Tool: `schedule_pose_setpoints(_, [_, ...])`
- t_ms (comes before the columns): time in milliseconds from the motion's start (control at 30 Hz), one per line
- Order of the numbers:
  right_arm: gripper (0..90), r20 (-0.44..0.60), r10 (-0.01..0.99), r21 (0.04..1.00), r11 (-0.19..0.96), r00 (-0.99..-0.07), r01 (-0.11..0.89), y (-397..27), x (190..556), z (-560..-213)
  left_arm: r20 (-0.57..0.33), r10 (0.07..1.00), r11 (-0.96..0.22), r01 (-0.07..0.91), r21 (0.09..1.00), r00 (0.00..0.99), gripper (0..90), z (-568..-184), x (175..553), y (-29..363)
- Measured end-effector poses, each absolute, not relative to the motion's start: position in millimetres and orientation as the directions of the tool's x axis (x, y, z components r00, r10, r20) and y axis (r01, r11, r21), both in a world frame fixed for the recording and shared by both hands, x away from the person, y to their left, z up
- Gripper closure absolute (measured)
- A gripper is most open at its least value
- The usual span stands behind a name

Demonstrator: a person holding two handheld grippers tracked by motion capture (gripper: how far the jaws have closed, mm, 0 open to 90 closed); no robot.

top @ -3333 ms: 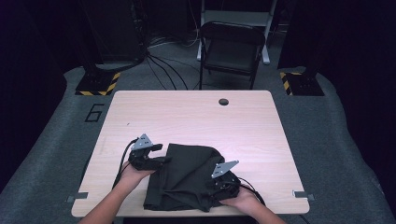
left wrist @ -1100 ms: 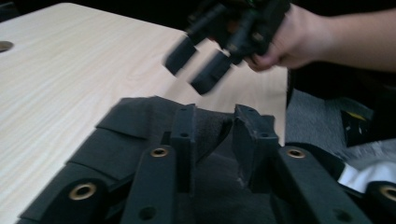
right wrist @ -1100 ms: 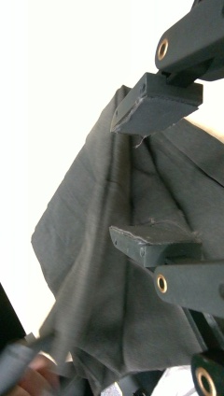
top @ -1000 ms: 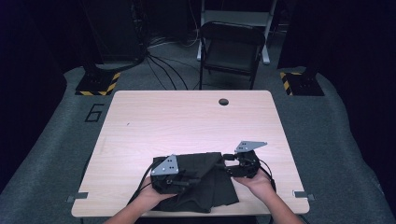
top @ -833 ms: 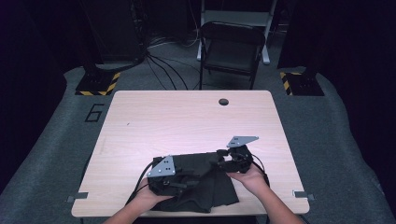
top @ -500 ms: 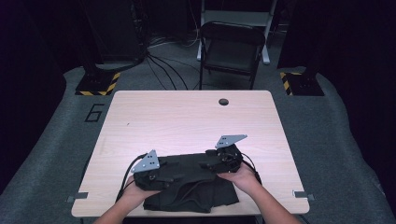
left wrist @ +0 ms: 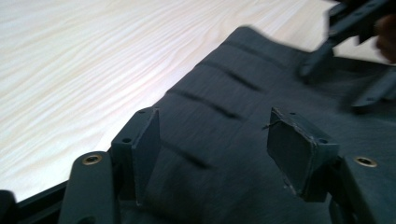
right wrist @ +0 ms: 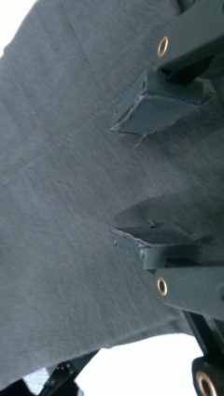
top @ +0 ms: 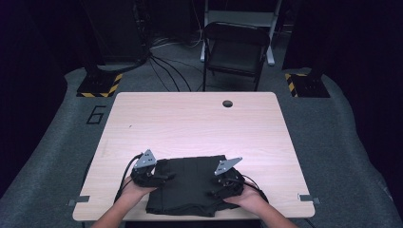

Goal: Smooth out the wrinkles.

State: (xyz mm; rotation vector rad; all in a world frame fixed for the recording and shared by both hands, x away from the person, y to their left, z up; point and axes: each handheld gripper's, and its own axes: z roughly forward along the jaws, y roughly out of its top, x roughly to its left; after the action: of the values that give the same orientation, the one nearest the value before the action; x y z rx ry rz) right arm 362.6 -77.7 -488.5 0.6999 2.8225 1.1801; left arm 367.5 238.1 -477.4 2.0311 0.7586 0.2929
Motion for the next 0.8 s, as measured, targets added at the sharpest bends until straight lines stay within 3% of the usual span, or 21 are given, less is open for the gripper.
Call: schedule_pose_setpoints(800, [40.8, 0.154, 0.439, 0.694, 0.589, -0.885, 0.413, -98, 344, -503, -0.051, 0.642, -0.474, 0.448, 0.758, 0.765, 24.4, -509, 375, 239])
